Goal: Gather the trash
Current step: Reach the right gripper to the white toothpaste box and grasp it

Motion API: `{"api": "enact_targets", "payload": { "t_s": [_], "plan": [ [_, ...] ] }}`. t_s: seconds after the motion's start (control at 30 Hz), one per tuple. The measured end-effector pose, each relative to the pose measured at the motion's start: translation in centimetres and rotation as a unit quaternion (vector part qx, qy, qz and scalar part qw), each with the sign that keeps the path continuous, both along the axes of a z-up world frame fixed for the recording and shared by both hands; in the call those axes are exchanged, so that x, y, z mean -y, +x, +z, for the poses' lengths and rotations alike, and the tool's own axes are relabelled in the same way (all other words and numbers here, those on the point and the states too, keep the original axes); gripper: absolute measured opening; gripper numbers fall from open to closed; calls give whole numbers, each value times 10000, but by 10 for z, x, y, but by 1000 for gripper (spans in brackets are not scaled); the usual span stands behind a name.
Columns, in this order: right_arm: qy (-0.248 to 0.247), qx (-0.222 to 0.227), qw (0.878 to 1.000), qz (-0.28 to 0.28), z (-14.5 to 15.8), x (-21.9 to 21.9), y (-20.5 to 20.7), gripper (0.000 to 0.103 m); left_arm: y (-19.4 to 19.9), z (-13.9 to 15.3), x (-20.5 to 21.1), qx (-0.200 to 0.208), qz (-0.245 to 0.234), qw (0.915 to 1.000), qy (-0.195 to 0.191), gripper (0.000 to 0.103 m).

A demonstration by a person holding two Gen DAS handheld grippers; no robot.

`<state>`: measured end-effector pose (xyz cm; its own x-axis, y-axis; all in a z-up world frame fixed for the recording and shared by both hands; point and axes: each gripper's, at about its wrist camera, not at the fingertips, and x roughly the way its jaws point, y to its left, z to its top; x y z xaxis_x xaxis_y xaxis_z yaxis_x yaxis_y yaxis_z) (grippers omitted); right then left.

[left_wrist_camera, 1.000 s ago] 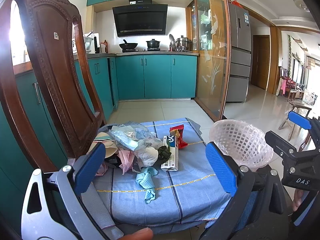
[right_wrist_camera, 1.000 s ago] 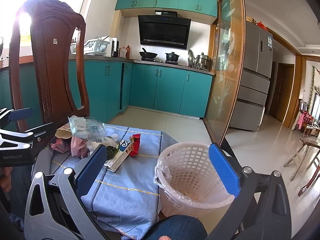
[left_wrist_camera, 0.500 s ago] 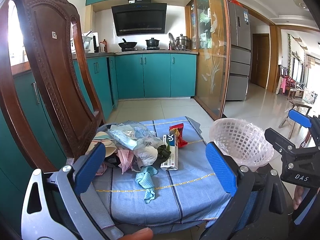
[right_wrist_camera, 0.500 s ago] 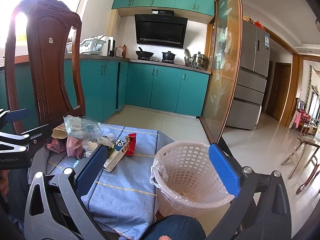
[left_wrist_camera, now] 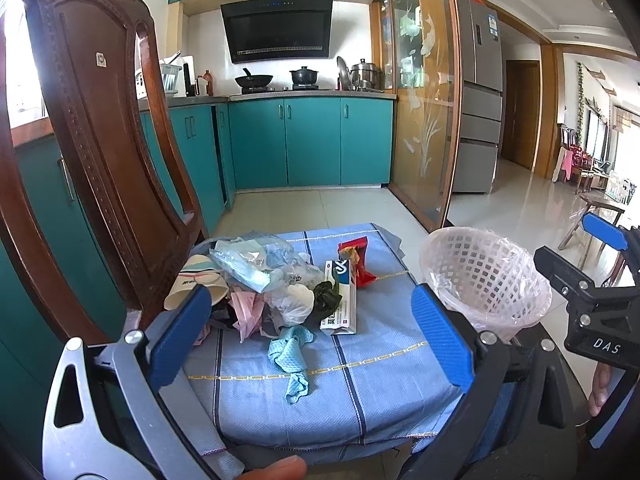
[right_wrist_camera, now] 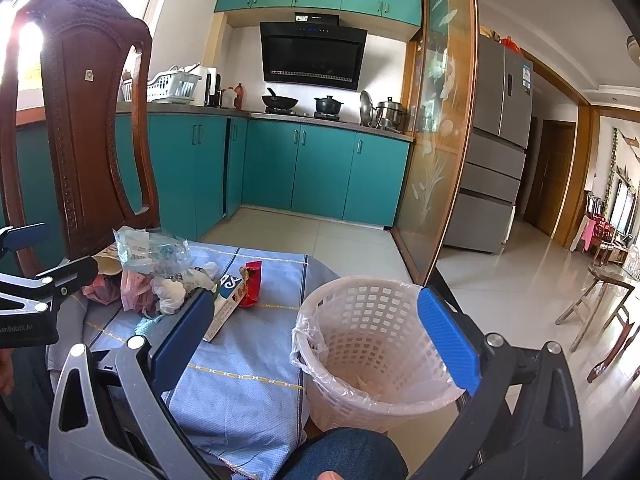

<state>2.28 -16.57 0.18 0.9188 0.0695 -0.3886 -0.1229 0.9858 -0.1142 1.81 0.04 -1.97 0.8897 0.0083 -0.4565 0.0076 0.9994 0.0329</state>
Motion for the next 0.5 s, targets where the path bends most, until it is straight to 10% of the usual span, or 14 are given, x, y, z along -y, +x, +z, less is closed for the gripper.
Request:
{"api": "enact_targets", "payload": {
  "t_s": [0.5],
  "plan": [
    [659, -266, 9952, 670, 8, -13, 117, 100, 23, -49, -17, -535, 602, 9956, 483, 100]
  ]
}}
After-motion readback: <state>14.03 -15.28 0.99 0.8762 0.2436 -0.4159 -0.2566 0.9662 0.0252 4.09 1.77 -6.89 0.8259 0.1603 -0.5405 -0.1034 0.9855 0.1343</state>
